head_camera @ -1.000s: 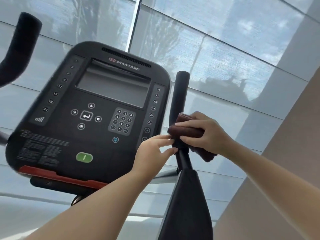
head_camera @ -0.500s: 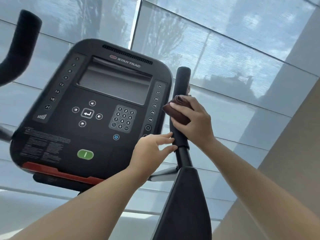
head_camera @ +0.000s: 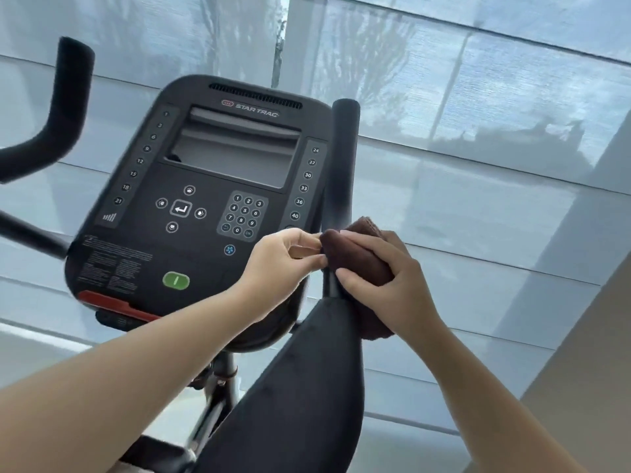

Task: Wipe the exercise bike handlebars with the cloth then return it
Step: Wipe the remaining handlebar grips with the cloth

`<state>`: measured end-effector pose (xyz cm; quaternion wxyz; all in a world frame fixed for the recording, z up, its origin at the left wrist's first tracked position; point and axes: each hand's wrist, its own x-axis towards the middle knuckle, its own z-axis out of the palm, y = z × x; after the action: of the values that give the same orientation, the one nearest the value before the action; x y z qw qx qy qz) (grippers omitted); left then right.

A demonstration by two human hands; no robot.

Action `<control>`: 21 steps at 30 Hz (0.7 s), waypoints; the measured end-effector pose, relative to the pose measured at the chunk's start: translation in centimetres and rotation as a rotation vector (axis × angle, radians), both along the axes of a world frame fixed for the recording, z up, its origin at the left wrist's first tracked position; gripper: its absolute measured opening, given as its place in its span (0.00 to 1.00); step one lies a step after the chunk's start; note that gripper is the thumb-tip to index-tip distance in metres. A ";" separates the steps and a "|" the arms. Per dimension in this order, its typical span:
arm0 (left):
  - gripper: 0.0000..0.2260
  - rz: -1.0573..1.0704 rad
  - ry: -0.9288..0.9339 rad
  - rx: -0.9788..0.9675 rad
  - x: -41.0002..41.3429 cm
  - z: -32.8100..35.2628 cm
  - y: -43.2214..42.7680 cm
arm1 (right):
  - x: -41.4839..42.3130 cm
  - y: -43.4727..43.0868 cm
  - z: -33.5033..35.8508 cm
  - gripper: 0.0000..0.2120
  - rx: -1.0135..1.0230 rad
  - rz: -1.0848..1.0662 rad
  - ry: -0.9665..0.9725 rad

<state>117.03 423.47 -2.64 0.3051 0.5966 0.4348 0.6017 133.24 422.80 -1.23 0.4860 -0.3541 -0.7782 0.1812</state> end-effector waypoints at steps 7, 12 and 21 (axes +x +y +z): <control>0.11 0.068 0.142 -0.175 0.6 2.5 -1.5 | 3.7 2.3 -0.2 0.18 -0.148 0.339 0.254; 0.13 0.236 0.213 -0.271 2.6 4.5 -2.0 | 2.6 8.2 1.9 0.16 -0.125 0.235 0.508; 0.13 0.401 0.138 -0.363 4.7 4.9 -2.1 | -0.4 7.0 -3.3 0.19 -0.214 0.410 0.614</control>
<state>121.71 421.36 2.27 0.2515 0.4739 0.6645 0.5201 132.81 429.84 -4.56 0.6105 -0.1692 -0.6277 0.4524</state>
